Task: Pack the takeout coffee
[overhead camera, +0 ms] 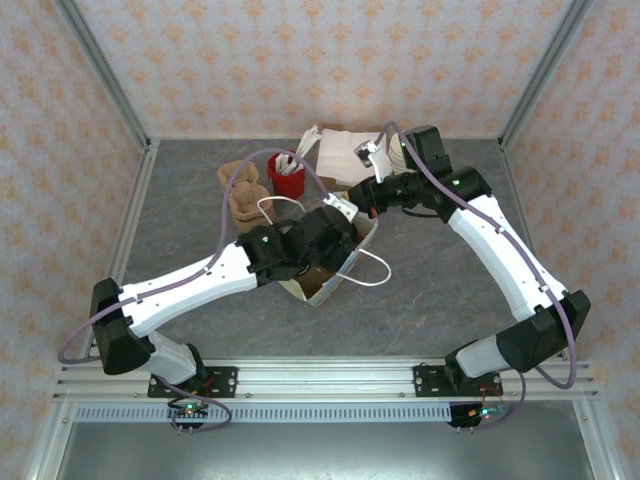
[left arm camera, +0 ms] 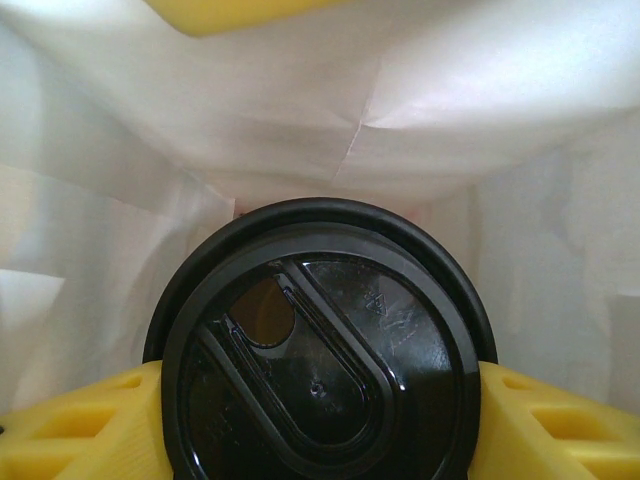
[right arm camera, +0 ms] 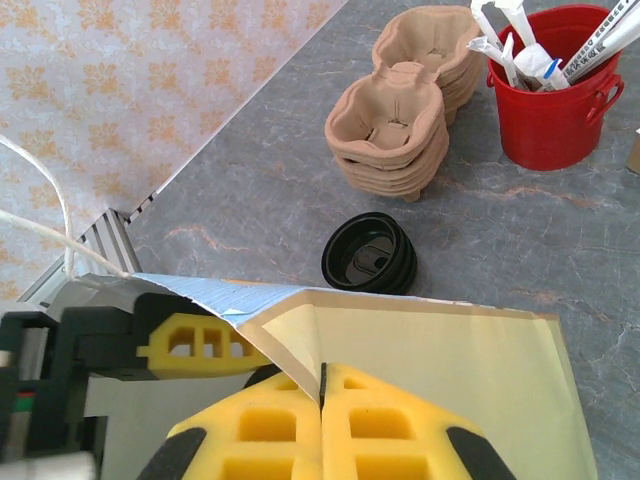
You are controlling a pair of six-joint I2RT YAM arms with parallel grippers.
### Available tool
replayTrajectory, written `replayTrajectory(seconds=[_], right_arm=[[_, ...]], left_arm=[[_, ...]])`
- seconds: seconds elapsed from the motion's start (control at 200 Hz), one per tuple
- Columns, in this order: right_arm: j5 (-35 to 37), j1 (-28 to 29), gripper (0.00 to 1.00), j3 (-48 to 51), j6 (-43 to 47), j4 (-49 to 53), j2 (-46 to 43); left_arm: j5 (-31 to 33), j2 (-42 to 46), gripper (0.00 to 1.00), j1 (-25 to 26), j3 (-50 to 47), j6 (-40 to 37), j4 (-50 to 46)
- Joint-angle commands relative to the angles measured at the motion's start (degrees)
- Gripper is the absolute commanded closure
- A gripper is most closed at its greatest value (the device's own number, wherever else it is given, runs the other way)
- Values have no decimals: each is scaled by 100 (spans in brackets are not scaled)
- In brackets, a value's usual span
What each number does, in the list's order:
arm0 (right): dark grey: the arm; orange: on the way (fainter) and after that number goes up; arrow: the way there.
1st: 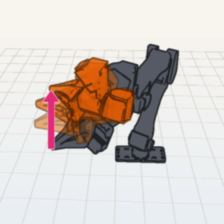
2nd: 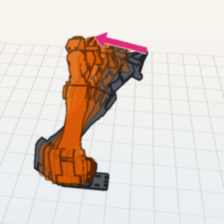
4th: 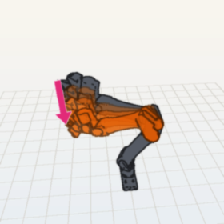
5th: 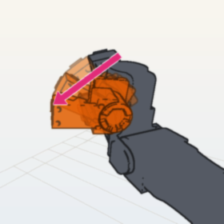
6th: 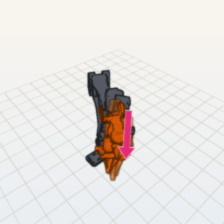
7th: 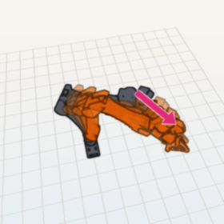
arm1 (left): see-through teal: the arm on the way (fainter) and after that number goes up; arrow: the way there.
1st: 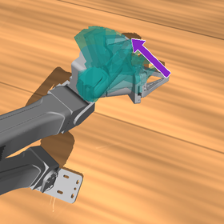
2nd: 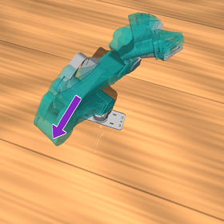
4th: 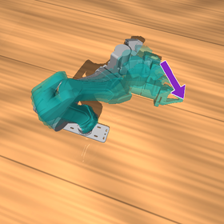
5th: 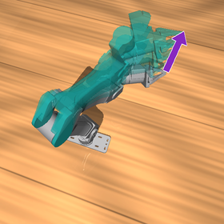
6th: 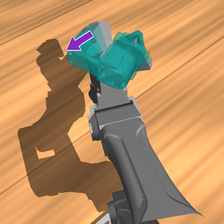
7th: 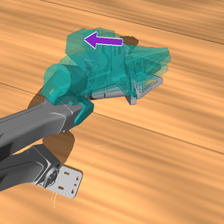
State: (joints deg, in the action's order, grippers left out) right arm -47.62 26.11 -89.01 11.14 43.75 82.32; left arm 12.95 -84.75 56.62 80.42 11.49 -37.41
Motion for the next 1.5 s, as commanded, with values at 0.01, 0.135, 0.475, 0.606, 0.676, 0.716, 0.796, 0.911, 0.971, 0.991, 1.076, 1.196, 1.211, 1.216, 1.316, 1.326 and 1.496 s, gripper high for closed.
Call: replayTrajectory(seconds=[0.01, 0.135, 0.475, 0.606, 0.676, 0.716, 0.796, 0.911, 0.971, 0.991, 1.076, 1.196, 1.211, 1.216, 1.316, 1.326, 1.496], right_arm=[[-117, 37, 100, -59, -24, -261, -63], [-125, 38, 100, -46, -6, -279, -54], [-200, 38, 100, -64, -13, -235, -1], [-217, 43, 100, -64, 20, -183, 19], [-222, 42, 100, -59, 36, -174, 21], [-220, 35, 100, -55, 37, -174, 18], [-213, 35, 100, -48, 50, -180, 9], [-211, 35, 100, -59, 47, -193, 1], [-213, 36, 100, -60, 48, -211, -2], [-204, 40, 100, -56, 39, -219, -1], [-191, 38, 100, -61, 38, -213, 3], [-165, 37, 100, -38, 3, -265, -5], [-161, 42, 100, -37, -4, -262, -1], [-156, 38, 100, -37, -1, -266, -4], [-152, 42, 100, -15, -39, -277, -19], [-152, 43, 100, -7, -45, -294, -20], [-156, 40, 100, 50, -103, -377, -66]], left_arm=[[461, -122, 35, 11, -35, 27, 237], [656, -233, 35, 1, -67, 30, 348], [859, -511, 35, -2, -35, 3, 549], [1029, -594, 35, -2, -1, -66, 527], [1002, -600, 35, -19, -33, -68, 580], [971, -613, 35, -14, -57, -60, 609], [955, -654, 35, -15, -62, -5, 580], [947, -663, 35, -18, -129, 63, 578], [904, -665, 35, -15, -167, 96, 586], [881, -666, 35, -19, -167, 99, 586], [737, -650, 35, -13, -150, 84, 577], [540, -583, 35, -32, -197, 167, 593], [521, -574, 35, -39, -214, 171, 599], [514, -571, 35, -38, -221, 175, 596], [364, -558, 35, -71, -323, 186, 723], [355, -571, 35, -72, -324, 187, 725], [311, -712, 35, -106, -243, 255, 709]])
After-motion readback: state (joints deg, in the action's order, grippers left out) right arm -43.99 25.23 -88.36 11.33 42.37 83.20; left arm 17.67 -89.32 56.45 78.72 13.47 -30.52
